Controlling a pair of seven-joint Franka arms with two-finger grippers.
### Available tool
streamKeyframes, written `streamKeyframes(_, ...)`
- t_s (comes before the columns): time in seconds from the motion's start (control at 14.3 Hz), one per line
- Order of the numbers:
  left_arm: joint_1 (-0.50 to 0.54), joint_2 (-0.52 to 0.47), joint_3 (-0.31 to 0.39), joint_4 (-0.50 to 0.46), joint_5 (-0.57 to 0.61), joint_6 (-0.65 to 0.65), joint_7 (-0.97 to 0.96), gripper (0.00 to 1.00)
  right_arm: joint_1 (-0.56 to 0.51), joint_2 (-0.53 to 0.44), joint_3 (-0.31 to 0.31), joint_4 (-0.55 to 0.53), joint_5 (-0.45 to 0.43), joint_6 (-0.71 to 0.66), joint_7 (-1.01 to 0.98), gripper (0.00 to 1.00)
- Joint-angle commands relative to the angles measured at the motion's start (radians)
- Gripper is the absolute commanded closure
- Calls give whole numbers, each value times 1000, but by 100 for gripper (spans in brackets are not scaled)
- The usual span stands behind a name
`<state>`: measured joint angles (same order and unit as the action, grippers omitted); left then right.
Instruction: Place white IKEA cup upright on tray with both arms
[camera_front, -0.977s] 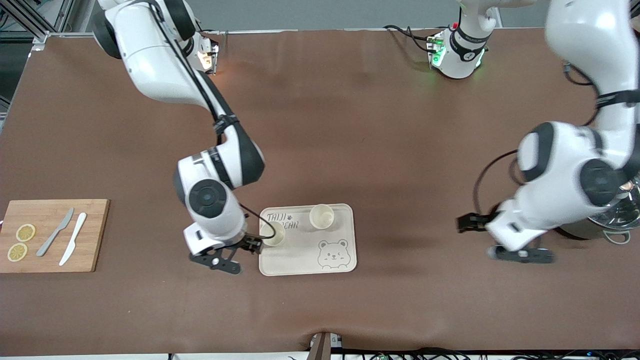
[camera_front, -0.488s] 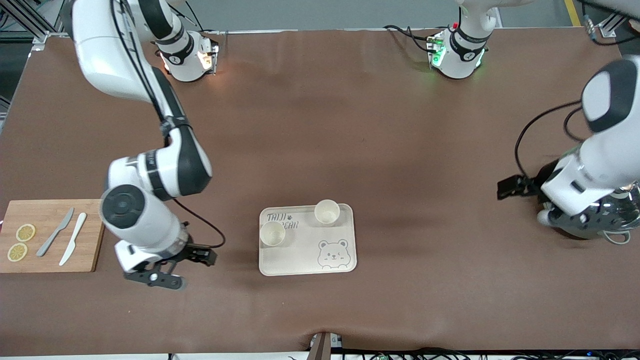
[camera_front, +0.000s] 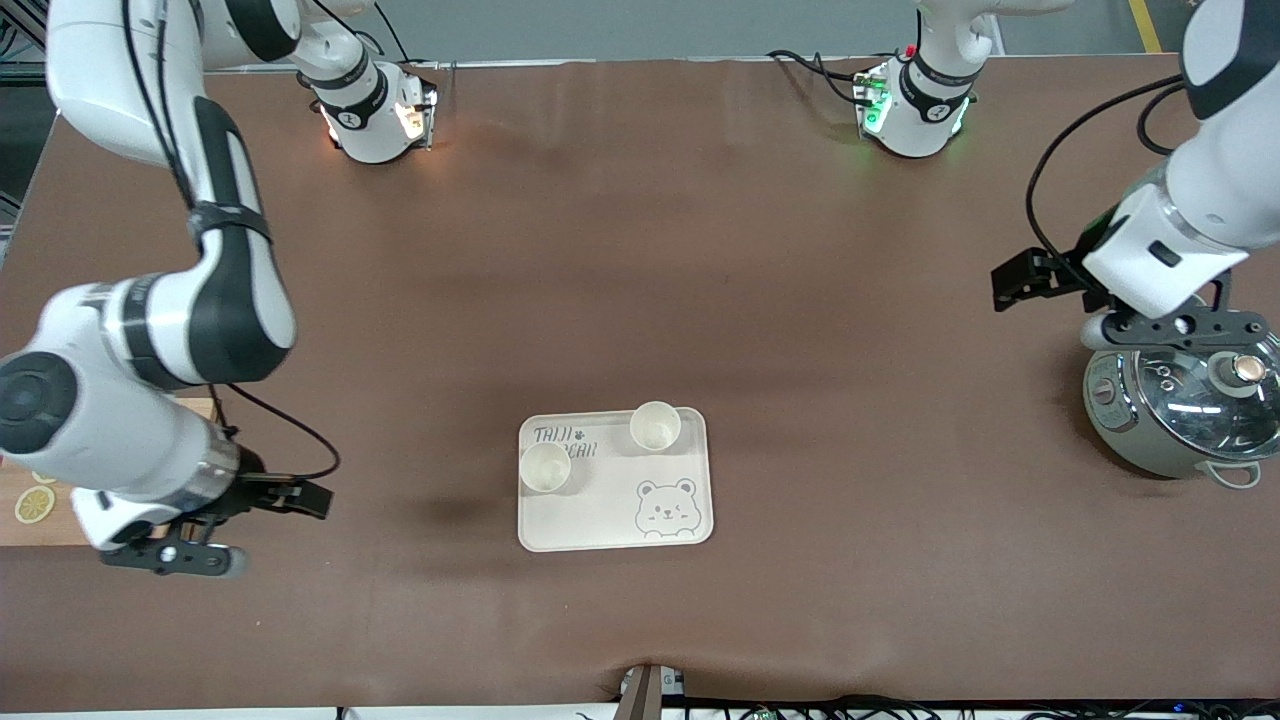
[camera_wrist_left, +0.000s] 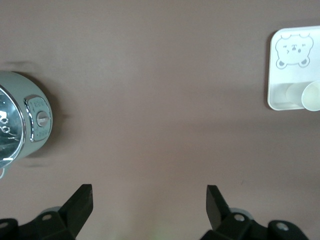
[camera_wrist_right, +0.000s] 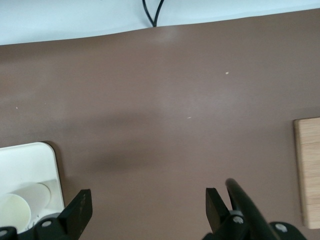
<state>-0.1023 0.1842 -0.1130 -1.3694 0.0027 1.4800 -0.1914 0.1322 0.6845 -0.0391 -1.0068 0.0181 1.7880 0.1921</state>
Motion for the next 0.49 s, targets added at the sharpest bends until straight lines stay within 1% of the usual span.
streamKeyframes(0.0, -1, -11, 24, -22, -3, 3, 13, 0, -51, -92, 22, -71, 19, -35, -66, 0)
streamKeyframes(0.21, -2, 0, 26, -20, 2, 17, 15, 0, -86, -218, 22, -203, 37, 4, -94, 0)
streamKeyframes(0.42, 9, -11, 33, -14, -10, 16, 41, 0, -112, -299, 22, -266, 39, 4, -118, 0)
